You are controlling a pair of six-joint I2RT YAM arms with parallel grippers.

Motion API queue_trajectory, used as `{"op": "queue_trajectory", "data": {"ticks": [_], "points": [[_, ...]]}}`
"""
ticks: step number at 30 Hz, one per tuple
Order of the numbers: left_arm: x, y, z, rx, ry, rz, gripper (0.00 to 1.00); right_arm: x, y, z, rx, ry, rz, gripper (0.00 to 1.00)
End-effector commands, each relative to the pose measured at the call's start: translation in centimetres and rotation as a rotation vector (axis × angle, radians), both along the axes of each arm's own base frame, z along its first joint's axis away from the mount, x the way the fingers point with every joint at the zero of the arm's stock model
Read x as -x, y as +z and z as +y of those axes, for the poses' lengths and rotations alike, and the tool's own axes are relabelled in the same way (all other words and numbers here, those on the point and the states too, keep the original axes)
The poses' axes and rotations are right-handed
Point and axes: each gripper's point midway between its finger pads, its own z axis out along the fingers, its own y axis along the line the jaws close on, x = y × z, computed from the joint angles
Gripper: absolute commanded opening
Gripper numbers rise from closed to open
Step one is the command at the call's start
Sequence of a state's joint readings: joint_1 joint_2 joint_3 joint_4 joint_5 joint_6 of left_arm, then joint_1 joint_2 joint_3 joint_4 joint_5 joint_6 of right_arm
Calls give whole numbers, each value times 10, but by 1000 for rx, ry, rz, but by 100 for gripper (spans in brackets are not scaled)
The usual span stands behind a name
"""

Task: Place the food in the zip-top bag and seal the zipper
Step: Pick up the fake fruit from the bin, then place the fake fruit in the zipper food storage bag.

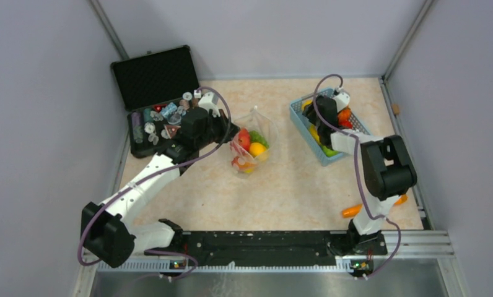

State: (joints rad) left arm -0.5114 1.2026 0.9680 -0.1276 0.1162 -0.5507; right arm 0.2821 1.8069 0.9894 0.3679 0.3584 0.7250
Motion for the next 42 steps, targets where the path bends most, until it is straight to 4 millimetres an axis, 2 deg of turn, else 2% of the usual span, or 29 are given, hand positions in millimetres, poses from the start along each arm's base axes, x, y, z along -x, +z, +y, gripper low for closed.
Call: {"op": "queue_trajectory", "data": {"ticks": [1, 4, 10, 13, 20, 23, 28, 30, 34, 38, 42], "points": [[0, 18, -1, 35, -8, -54, 0, 9, 50, 1, 39, 70, -80, 35], [1, 17, -1, 37, -11, -52, 0, 17, 49, 0, 65, 96, -32, 36], [1, 16, -1, 35, -13, -53, 0, 40, 32, 6, 46, 213, 75, 36], [1, 14, -3, 35, -21, -48, 0, 46, 26, -1, 17, 216, 109, 37], [0, 14, -8, 41, -43, -41, 0, 49, 36, -2, -38, 266, 103, 37], [-1, 15, -9, 42, -45, -43, 0, 53, 52, 1, -38, 293, 73, 37], [-3, 17, -9, 41, -44, -45, 0, 66, 113, 7, -22, 361, -110, 37], [-4, 19, -10, 40, -44, -48, 0, 72, 138, 14, -16, 424, -173, 37], [-6, 19, -11, 45, -44, -48, 0, 94, 181, 42, -19, 620, -283, 38], [-6, 18, -13, 51, -50, -41, 0, 119, 205, 71, -28, 819, -364, 38], [-5, 17, -14, 56, -54, -36, 0, 143, 215, 101, 18, 984, -401, 39]]}}
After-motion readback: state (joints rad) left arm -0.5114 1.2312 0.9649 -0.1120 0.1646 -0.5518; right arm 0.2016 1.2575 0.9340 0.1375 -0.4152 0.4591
